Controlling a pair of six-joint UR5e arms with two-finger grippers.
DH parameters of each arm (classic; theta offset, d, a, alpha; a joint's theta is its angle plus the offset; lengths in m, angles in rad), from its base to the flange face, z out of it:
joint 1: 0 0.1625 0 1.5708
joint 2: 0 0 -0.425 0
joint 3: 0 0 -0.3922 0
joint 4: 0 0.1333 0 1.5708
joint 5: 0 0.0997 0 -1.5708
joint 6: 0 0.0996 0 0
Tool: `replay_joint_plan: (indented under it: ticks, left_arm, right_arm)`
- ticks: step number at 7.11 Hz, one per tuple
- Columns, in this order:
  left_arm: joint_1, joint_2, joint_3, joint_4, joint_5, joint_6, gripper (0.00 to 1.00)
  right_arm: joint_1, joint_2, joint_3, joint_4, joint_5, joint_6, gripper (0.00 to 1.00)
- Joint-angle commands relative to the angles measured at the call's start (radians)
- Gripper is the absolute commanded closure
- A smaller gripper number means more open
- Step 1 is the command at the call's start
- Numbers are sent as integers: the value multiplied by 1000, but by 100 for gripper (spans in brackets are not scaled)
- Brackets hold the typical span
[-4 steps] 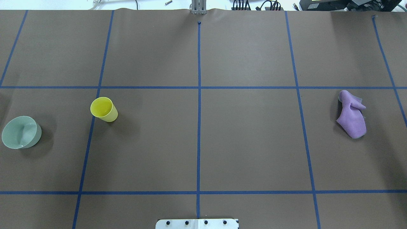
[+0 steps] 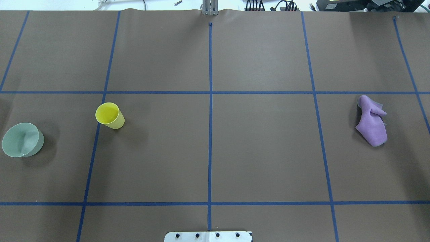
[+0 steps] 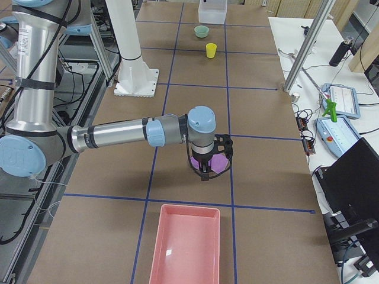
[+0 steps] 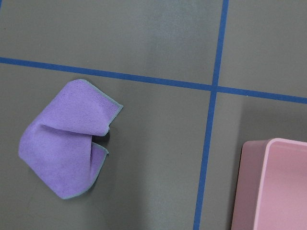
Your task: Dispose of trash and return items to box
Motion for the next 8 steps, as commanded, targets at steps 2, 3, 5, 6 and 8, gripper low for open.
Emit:
replay_joint_plan:
  ticks: [2, 3, 5, 6, 8]
  left_arm:
    - [3, -10, 14, -14, 0, -2, 2]
    - [4, -10, 9, -15, -3, -2, 2]
    - [28, -18, 14, -27, 0, -189, 2]
    - [124, -19, 17, -97, 12, -328, 2]
    - [325, -44, 6, -142, 125, -587, 2]
  right_arm:
    - [-34, 2, -11, 3, -2, 0, 0]
    - [-51, 3, -11, 4, -7, -1, 0]
    - [-89, 8, -9, 4, -4, -1, 0]
    - [-123, 10, -15, 62, -8, 2, 0]
    - [-128, 14, -38, 108, -1, 31, 0]
